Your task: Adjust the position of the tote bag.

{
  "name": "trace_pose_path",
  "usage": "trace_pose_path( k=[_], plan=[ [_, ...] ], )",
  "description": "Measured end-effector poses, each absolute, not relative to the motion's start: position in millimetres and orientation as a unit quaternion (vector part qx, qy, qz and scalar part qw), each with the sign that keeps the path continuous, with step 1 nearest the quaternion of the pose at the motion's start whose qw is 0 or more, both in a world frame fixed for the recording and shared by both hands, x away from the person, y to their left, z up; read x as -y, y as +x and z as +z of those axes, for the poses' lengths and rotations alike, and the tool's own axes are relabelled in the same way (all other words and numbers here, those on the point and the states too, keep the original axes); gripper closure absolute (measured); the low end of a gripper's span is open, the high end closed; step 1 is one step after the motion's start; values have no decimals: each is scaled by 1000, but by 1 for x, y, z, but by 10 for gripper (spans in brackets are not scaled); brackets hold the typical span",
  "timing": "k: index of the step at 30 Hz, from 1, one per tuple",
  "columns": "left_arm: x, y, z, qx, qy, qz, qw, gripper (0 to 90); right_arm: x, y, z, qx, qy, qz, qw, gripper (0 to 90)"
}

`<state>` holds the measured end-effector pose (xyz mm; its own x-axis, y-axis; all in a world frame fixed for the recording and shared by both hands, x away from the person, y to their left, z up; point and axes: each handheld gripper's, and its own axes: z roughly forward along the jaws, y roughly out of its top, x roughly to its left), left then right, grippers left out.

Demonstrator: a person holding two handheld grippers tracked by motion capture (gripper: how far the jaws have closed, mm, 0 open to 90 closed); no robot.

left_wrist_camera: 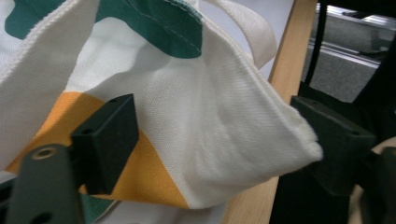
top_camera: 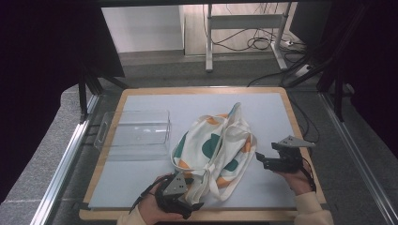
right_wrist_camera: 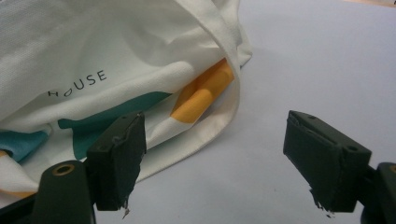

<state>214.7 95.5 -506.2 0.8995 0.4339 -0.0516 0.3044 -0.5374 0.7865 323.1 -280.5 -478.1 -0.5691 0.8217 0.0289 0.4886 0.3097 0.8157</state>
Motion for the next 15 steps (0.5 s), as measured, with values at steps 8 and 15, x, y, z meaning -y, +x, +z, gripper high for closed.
trace_pose_path(
  k=[8, 15],
  plan=[
    [-109, 222, -503, -222, 862, 56, 452, 421, 281, 323, -478, -784, 418, 412, 202, 215],
    [-122, 229, -501, -244, 852, 55, 460, 675, 280, 323, -479, -785, 417, 412, 202, 215]
  ],
)
